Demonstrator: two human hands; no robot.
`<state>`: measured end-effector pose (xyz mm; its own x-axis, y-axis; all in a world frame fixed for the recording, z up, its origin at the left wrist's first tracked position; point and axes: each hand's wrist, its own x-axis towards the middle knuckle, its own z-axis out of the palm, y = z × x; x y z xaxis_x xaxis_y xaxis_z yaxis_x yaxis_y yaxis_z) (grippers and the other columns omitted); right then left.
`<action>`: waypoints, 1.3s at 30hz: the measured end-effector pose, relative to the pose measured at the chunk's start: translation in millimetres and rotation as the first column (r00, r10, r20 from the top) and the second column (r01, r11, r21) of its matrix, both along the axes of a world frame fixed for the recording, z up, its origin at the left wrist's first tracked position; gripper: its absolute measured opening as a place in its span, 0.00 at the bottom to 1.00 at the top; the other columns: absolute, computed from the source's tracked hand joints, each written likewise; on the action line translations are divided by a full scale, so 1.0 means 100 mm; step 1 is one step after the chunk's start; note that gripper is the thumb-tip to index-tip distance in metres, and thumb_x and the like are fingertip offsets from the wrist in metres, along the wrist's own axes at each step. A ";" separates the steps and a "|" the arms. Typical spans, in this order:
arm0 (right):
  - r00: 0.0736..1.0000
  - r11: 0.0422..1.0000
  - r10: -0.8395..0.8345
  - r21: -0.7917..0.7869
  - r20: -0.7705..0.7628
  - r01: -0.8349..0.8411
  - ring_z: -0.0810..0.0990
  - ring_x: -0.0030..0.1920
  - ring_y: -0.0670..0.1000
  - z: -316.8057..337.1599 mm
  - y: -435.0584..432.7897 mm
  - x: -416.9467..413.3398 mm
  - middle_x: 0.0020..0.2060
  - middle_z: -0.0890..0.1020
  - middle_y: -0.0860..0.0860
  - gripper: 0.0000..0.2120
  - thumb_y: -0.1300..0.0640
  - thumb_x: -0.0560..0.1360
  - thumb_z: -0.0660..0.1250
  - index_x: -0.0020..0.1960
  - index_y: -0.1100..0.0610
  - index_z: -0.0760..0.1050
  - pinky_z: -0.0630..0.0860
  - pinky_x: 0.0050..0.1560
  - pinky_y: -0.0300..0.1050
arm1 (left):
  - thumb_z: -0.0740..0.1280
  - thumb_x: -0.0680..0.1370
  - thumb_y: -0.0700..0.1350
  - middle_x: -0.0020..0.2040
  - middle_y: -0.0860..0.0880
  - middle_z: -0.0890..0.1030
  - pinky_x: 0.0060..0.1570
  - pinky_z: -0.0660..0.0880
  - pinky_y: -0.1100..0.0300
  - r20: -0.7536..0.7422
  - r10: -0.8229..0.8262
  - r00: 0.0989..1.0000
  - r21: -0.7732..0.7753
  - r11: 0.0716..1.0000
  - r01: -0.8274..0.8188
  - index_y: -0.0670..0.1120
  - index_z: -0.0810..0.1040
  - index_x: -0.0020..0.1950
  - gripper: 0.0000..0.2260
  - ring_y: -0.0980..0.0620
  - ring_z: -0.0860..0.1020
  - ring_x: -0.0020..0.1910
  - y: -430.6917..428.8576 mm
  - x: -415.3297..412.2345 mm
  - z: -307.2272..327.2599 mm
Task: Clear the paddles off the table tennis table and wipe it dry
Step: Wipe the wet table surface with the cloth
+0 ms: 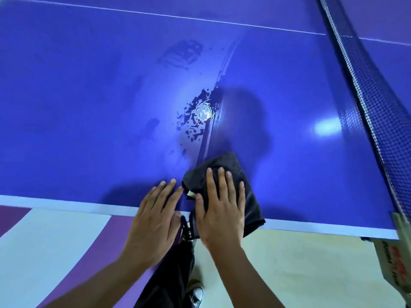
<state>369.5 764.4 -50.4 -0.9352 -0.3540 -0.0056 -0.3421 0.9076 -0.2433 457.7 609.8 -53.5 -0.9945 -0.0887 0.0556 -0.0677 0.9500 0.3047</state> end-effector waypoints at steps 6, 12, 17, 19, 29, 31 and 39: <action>0.998 0.998 0.066 0.018 -0.006 -0.066 0.51 0.83 0.49 -0.01 -0.02 -0.23 0.82 0.58 0.48 0.30 0.39 0.83 0.51 0.83 0.45 0.55 0.48 0.81 0.59 | 0.57 0.82 0.47 0.74 0.49 0.71 0.71 0.65 0.51 0.008 0.027 1.000 0.067 0.997 -0.027 0.47 0.75 0.71 0.19 0.45 0.71 0.72 -0.08 -0.10 0.10; 0.999 0.999 0.042 0.011 -0.004 -0.042 0.47 0.83 0.49 -0.02 -0.28 -0.82 0.83 0.54 0.48 0.30 0.37 0.83 0.47 0.84 0.44 0.51 0.44 0.81 0.59 | 0.60 0.78 0.47 0.69 0.49 0.75 0.68 0.65 0.55 -0.008 0.055 0.998 0.123 0.991 -0.054 0.47 0.79 0.65 0.17 0.46 0.74 0.67 -0.26 -0.45 0.19; 1.000 1.000 -0.020 -0.007 -0.007 0.020 0.44 0.83 0.48 -0.03 -0.54 -1.42 0.83 0.51 0.47 0.31 0.37 0.83 0.46 0.84 0.44 0.48 0.39 0.81 0.58 | 0.58 0.79 0.47 0.71 0.49 0.73 0.71 0.64 0.54 -0.019 0.046 0.999 0.097 0.994 -0.044 0.47 0.77 0.67 0.18 0.47 0.72 0.70 -0.55 -1.14 0.23; 0.999 0.999 -0.047 -0.009 -0.006 0.047 0.44 0.83 0.48 -0.03 -0.66 -1.74 0.83 0.51 0.47 0.31 0.37 0.83 0.46 0.84 0.44 0.47 0.38 0.81 0.57 | 0.58 0.79 0.47 0.72 0.49 0.73 0.73 0.63 0.52 -0.024 0.030 0.999 0.085 0.996 -0.028 0.47 0.76 0.68 0.19 0.46 0.70 0.72 -0.71 -1.53 0.23; 0.991 0.989 -0.135 0.065 -0.001 0.135 0.43 0.83 0.48 0.00 -1.29 -4.03 0.84 0.49 0.48 0.31 0.37 0.83 0.44 0.84 0.45 0.46 0.38 0.81 0.57 | 0.55 0.80 0.47 0.71 0.39 0.72 0.72 0.66 0.44 -0.050 0.071 0.996 -0.047 0.996 -0.074 0.40 0.73 0.71 0.22 0.38 0.70 0.72 -1.46 -3.54 0.04; 0.990 0.989 -0.138 0.056 -0.005 0.138 0.45 0.83 0.48 0.01 -1.40 -4.48 0.83 0.50 0.48 0.31 0.37 0.83 0.45 0.84 0.45 0.48 0.38 0.81 0.56 | 0.54 0.81 0.49 0.75 0.40 0.69 0.74 0.63 0.43 -0.019 0.107 0.994 -0.073 0.992 -0.108 0.41 0.70 0.75 0.24 0.39 0.66 0.76 -1.49 -3.64 0.01; 0.992 0.990 -0.125 0.060 -0.006 0.125 0.47 0.82 0.47 0.01 -1.84 -5.93 0.83 0.54 0.47 0.30 0.36 0.83 0.45 0.83 0.44 0.53 0.41 0.81 0.55 | 0.53 0.81 0.48 0.78 0.40 0.65 0.75 0.60 0.42 0.051 0.121 0.991 -0.085 0.990 -0.116 0.41 0.68 0.77 0.25 0.40 0.62 0.78 -1.49 -3.70 0.04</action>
<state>-223.0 580.7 -49.5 -0.9722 -0.2333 -0.0215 -0.2253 0.9562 -0.1868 88.2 460.5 -49.1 -0.9789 -0.2038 0.0117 -0.1964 0.9559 0.2185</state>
